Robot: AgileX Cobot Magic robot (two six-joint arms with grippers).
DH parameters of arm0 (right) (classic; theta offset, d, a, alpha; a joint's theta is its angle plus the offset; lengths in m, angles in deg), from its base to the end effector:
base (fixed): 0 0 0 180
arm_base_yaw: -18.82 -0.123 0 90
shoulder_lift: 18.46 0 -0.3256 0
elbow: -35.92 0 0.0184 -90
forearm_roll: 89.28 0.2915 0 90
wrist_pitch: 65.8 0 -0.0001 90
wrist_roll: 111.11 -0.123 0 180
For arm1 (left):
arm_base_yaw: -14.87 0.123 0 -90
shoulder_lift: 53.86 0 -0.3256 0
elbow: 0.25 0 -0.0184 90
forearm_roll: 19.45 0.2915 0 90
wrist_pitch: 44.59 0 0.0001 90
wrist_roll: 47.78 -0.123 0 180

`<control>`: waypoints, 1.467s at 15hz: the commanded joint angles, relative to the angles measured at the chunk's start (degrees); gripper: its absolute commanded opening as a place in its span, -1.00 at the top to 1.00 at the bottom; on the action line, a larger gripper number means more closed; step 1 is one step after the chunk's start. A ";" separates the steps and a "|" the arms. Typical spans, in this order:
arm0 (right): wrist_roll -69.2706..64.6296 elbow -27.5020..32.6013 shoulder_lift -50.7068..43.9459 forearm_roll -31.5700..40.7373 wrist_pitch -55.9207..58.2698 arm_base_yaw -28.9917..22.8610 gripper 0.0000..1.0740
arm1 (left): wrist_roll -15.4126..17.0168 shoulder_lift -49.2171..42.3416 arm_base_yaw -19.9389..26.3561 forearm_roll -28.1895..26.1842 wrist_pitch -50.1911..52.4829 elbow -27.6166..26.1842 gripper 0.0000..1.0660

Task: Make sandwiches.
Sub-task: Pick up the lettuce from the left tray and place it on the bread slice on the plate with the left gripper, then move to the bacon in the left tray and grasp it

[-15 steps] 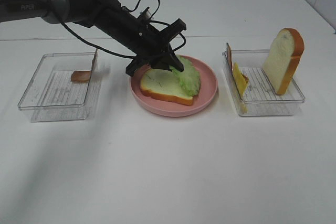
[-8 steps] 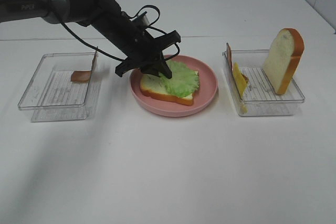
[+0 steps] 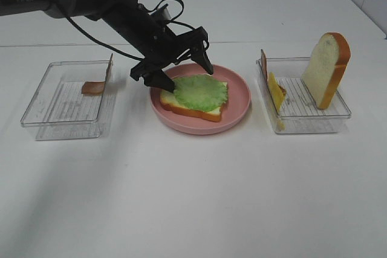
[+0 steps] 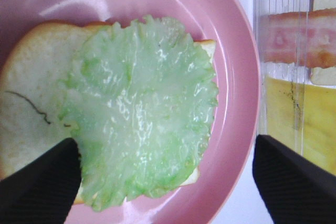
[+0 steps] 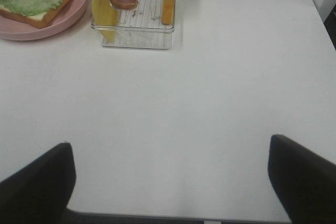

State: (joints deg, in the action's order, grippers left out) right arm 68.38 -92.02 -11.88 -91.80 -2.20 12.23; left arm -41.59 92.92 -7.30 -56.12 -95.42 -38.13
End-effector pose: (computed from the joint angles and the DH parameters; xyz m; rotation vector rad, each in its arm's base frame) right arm 0.0202 -0.0025 0.2621 -0.1108 2.1298 0.0194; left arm 0.5367 -0.2802 0.1268 -0.0632 2.8070 -0.9121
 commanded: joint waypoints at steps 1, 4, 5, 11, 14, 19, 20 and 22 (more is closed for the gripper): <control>0.52 0.23 -1.55 -0.17 -0.57 0.17 -0.80 | 2.92 -1.43 -0.17 3.84 -4.01 -1.78 -0.53; 0.52 0.23 -1.55 -0.17 -0.57 0.17 -0.80 | 8.42 -2.64 -0.17 13.35 -15.13 -9.00 -0.53; 0.52 0.23 -1.55 -0.17 -0.57 0.17 -0.80 | 8.71 -2.92 -0.17 16.56 -19.02 -11.12 -0.53; 0.52 0.23 -1.55 -0.17 -0.57 0.17 -0.80 | 9.45 -10.14 -0.17 29.16 -24.69 -13.81 -0.53; 0.52 0.23 -1.55 -0.17 -0.57 0.17 -0.80 | 8.42 -15.47 0.11 39.53 -24.69 -10.89 -0.49; 0.52 0.23 -1.55 -0.17 -0.57 0.17 -0.80 | 7.62 -15.99 5.44 37.87 -24.58 -4.30 -0.49; 0.52 0.23 -1.55 -0.17 -0.57 0.17 -0.80 | 7.45 -15.99 7.05 37.87 -24.52 -2.92 -0.49; 0.52 0.23 -1.55 -0.17 -0.57 0.17 -0.80 | 7.51 -15.24 9.85 36.67 -24.06 -1.83 -0.49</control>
State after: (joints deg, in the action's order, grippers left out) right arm 68.38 -92.02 -11.88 -91.80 -2.20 12.23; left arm -34.03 77.57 2.21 -18.30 -114.49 -40.31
